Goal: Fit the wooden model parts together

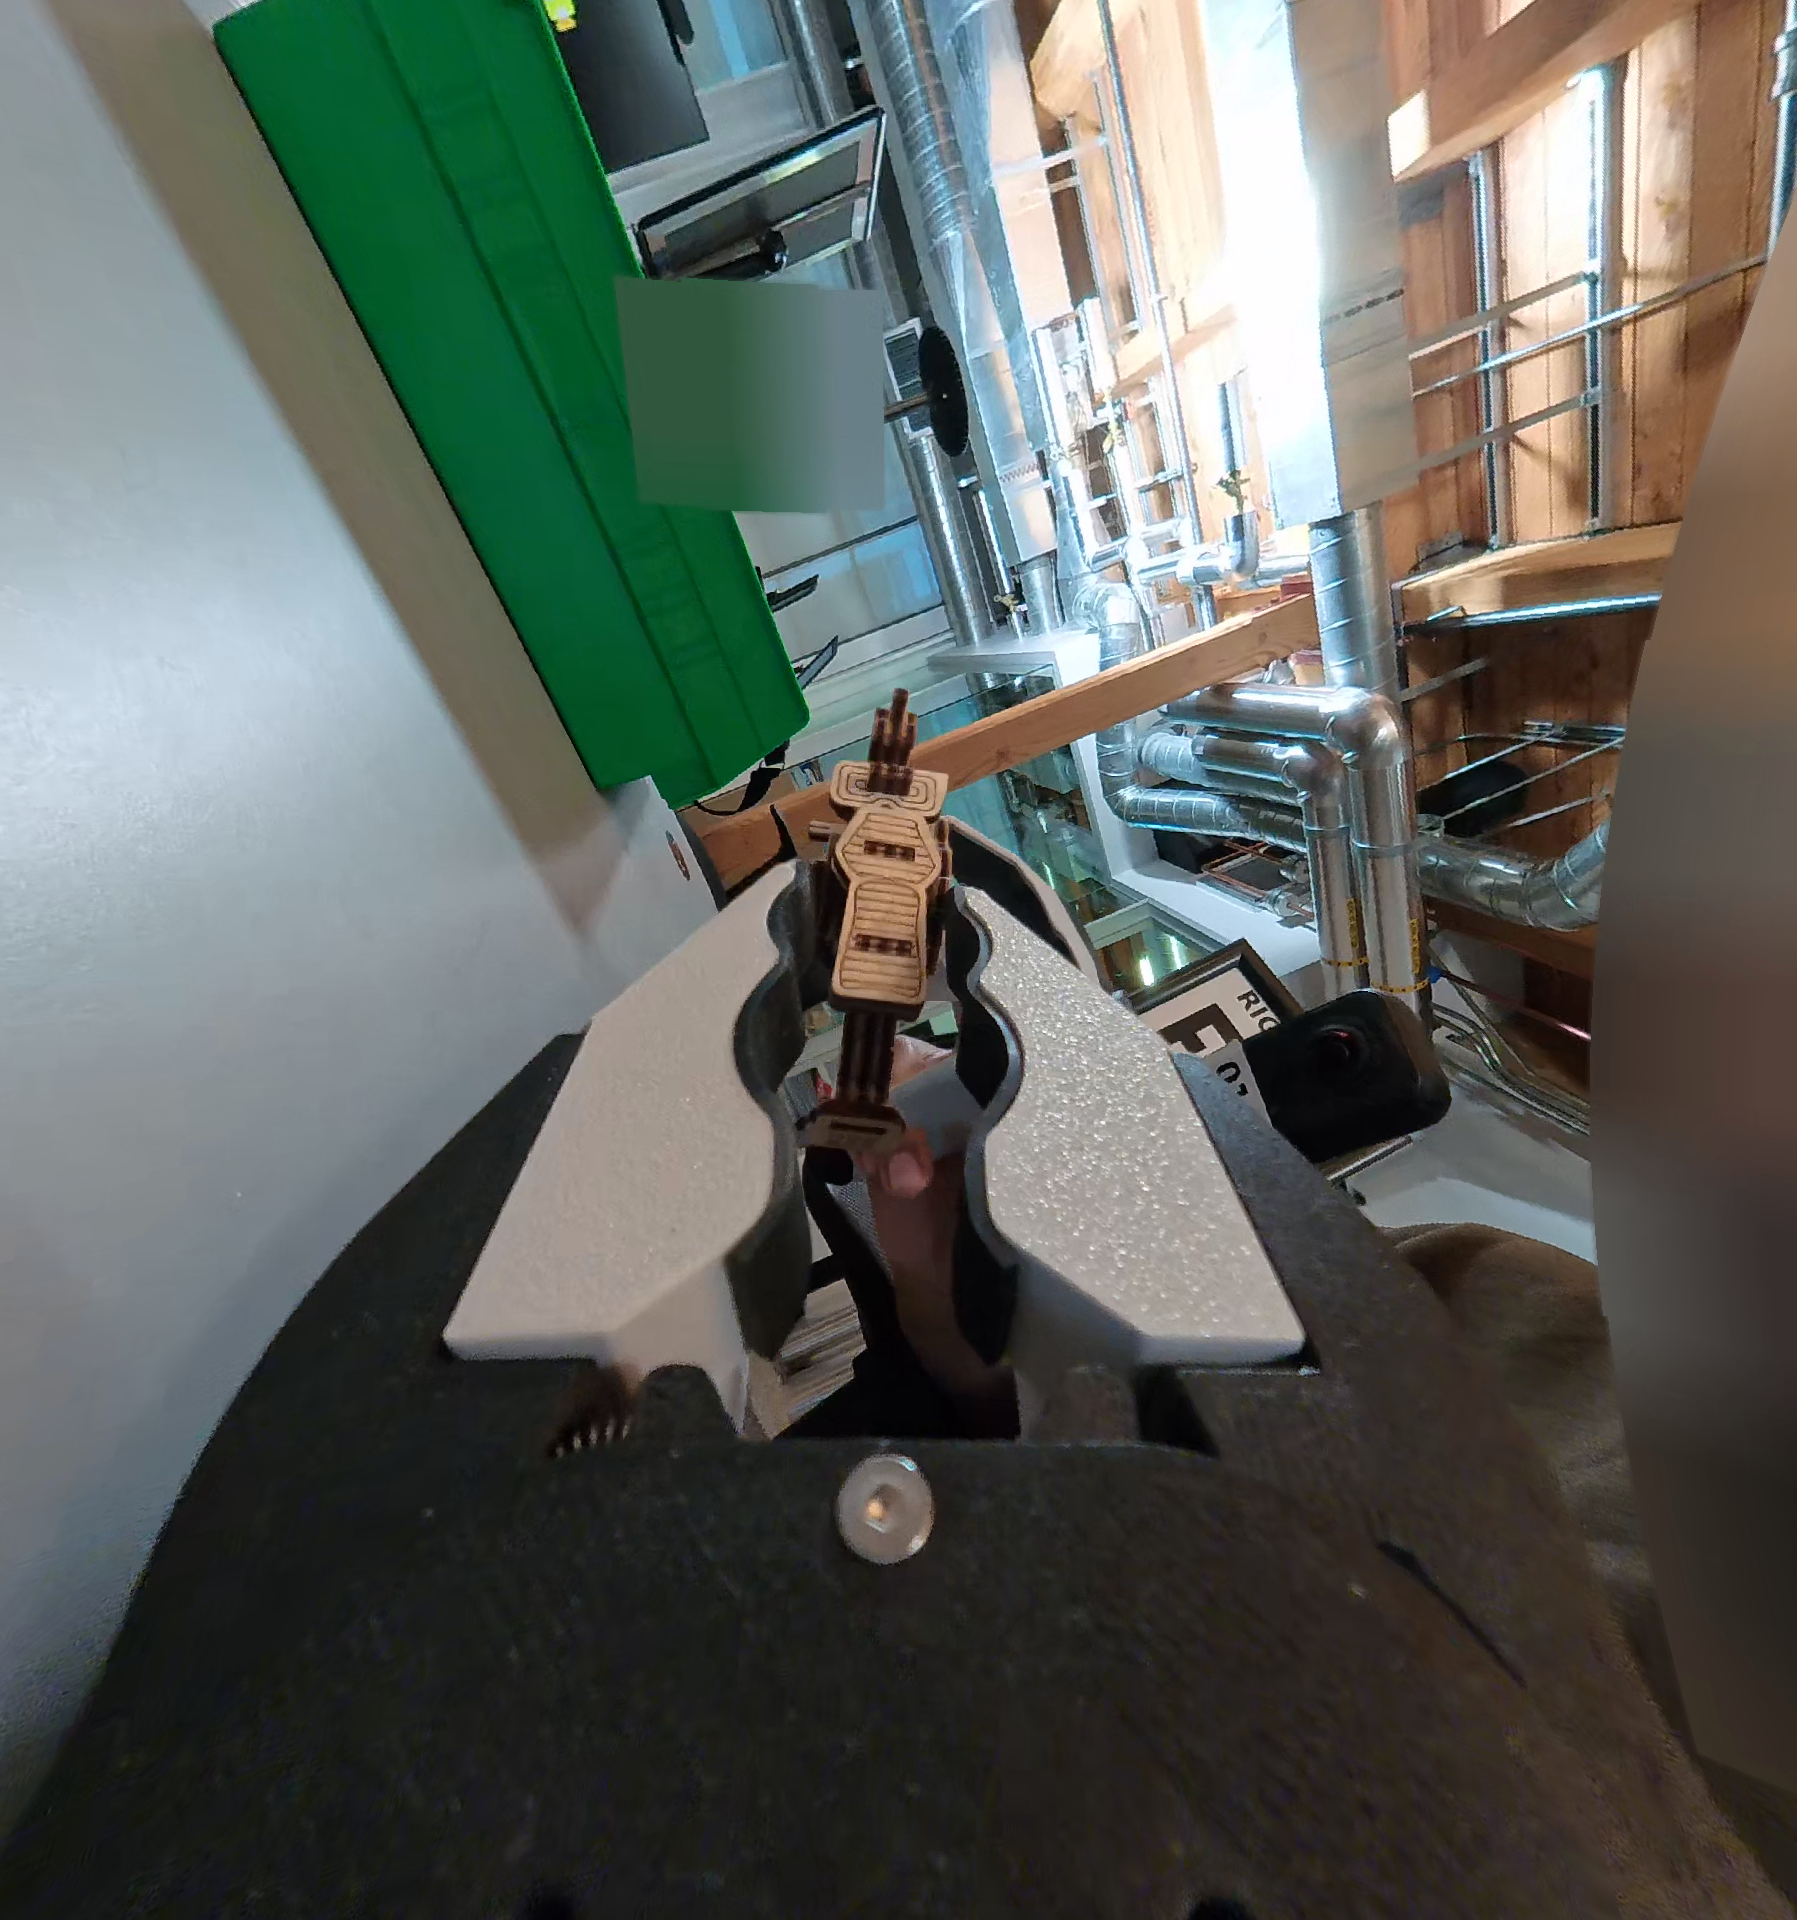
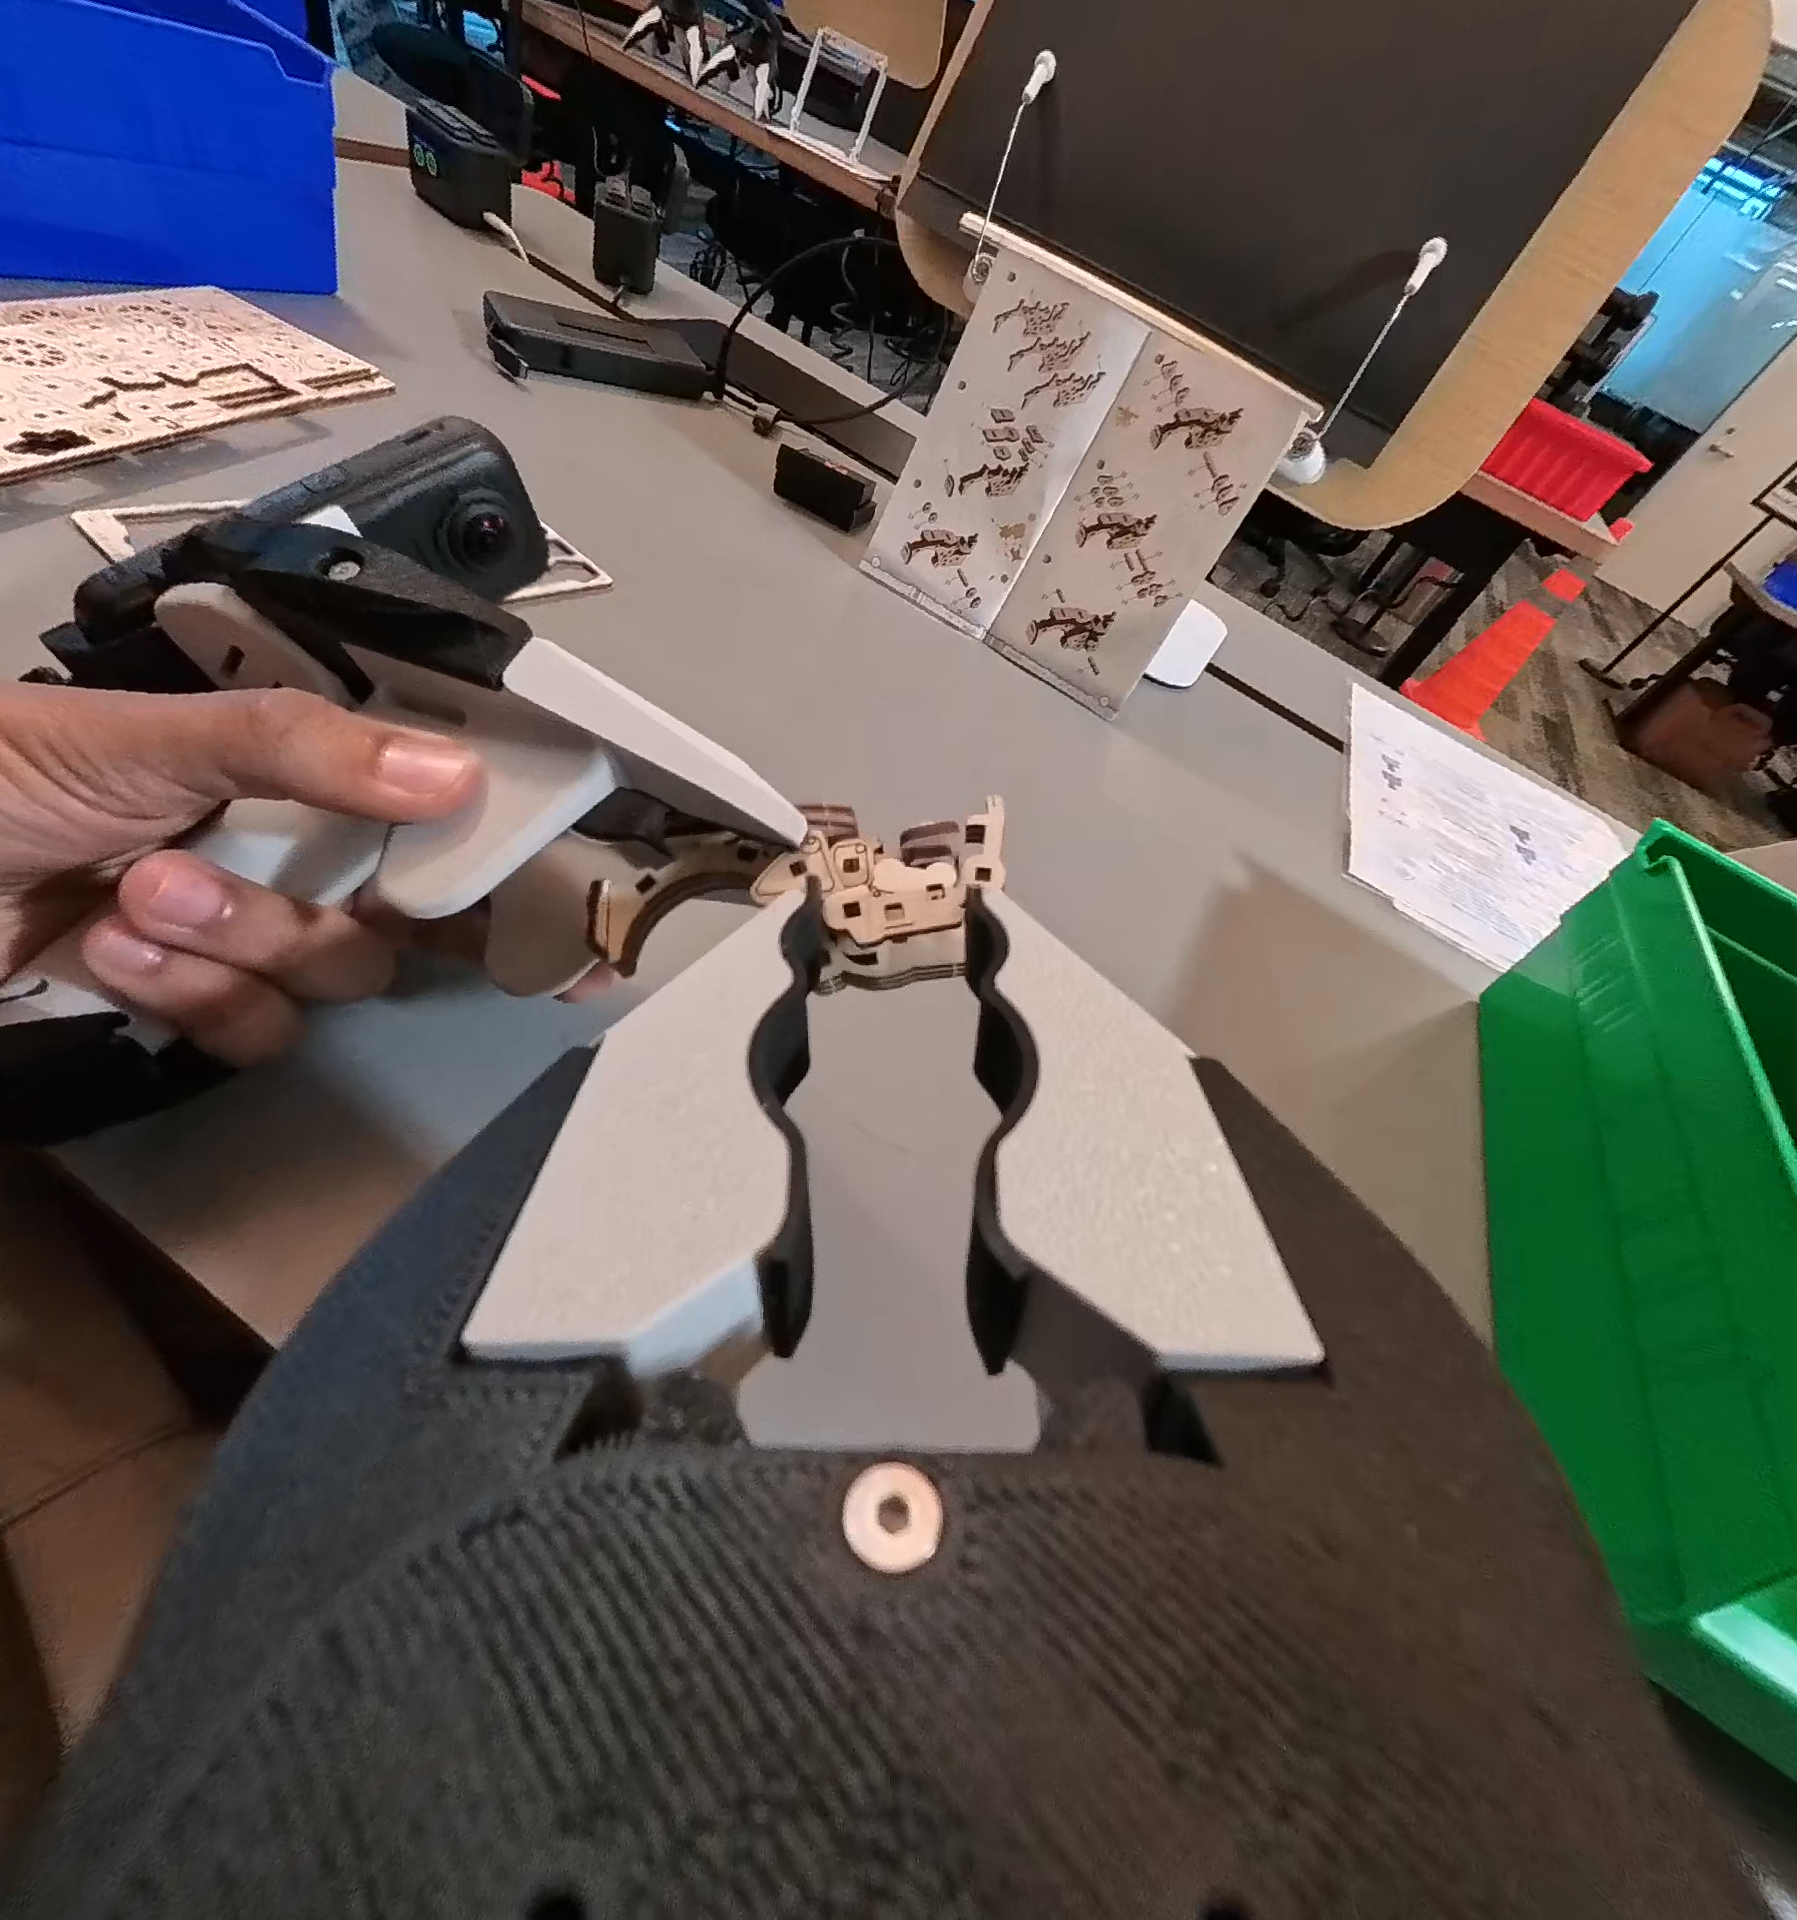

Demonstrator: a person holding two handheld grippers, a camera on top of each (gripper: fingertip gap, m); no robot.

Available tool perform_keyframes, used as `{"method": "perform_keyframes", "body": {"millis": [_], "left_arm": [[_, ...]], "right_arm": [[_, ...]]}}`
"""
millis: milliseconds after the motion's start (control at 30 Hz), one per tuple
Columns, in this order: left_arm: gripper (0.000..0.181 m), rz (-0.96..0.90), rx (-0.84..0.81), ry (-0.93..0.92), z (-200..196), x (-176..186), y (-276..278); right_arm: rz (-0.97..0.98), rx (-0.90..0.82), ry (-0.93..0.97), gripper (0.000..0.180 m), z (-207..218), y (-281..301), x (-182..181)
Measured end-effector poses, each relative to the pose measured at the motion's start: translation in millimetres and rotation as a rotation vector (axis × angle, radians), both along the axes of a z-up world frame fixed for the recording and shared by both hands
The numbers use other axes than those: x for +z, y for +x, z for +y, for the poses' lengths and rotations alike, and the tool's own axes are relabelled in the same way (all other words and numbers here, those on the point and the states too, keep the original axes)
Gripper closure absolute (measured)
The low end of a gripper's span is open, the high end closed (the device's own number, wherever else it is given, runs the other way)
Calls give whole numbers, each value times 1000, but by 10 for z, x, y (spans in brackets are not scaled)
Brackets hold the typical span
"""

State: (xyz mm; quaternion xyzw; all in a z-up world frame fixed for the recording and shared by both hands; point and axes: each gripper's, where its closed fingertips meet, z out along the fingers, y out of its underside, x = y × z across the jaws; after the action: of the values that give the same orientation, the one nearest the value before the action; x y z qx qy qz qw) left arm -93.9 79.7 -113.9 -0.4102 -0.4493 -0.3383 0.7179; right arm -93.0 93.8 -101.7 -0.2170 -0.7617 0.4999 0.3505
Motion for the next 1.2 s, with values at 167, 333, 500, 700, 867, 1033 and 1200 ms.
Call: {"method": "perform_keyframes", "body": {"millis": [167, 333, 500, 700, 867, 1033, 1200], "left_arm": [[159, -17, -2, 15, 1, -3, 3], [159, -33, -4, 24, 5, -8, 8], [159, -51, -3, 38, -1, -12, 3], [160, -57, 62, -1, -168, -57, -160], [159, -25, 122, -50, -355, -68, -305], [160, -23, 83, -100, -328, -112, -301], [159, -24, -70, -180, -109, -200, -126]], "right_arm": [[7, 2, 7, 153, -3, 4, 2], [23, 11, 17, 147, -25, 22, 16], [39, 10, 26, 146, -23, 24, 29], [3, 33, -36, 142, 95, -35, 33], [-109, 114, -103, 143, 114, -34, -68], [-241, 186, -88, 141, -26, 56, -311], [-352, 220, -128, 133, -56, 60, -448]]}}
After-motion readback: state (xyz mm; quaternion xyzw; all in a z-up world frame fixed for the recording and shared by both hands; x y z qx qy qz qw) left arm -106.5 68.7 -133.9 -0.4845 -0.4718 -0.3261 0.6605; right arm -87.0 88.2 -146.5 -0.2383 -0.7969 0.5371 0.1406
